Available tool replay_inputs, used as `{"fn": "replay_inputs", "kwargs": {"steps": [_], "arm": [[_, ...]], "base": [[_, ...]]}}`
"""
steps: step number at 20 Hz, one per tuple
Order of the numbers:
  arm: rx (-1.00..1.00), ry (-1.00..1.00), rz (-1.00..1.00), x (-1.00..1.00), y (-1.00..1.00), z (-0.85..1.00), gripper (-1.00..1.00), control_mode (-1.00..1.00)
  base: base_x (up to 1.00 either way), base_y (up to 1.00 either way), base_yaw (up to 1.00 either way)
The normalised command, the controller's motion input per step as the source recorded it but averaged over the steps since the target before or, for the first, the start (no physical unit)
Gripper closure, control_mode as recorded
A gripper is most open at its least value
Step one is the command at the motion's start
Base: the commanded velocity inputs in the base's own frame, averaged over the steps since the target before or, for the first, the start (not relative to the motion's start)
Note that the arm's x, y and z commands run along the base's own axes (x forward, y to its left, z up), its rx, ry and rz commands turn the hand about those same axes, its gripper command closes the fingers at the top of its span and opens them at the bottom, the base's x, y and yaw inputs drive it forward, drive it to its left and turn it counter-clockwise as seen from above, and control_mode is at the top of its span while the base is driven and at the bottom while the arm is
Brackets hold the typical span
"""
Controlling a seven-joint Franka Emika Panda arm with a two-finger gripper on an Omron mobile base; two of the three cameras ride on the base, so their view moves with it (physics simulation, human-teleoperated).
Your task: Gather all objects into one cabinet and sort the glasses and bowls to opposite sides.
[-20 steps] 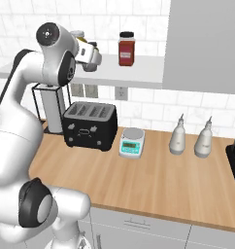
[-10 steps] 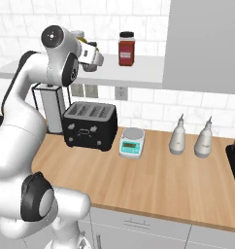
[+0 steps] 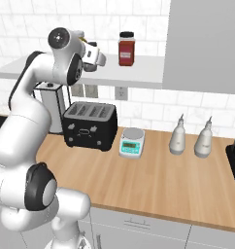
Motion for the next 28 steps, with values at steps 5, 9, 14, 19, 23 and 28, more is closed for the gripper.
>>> {"fn": "replay_inputs", "kwargs": {"steps": [5, 9, 14, 19, 23, 28], "arm": [[0.01, 0.00, 0.00, 0.22, 0.00, -0.03, -1.00, -1.00], [0.00, 0.00, 0.00, 0.00, 0.00, 0.00, -1.00, -1.00], [0.04, 0.00, 0.00, 0.00, 0.06, -0.02, -1.00, -1.00], [0.08, 0.00, 0.00, 0.00, 0.16, -0.04, 1.00, -1.00], [0.00, 0.00, 0.00, 0.00, 0.00, 0.00, 1.00, -1.00], [0.00, 0.00, 0.00, 0.00, 0.00, 0.00, 1.00, -1.00]], "base": [[0.00, 0.00, 0.00], [0.00, 0.00, 0.00], [0.00, 0.00, 0.00], [0.00, 0.00, 0.00], [0.00, 0.00, 0.00], [0.00, 0.00, 0.00]]}}
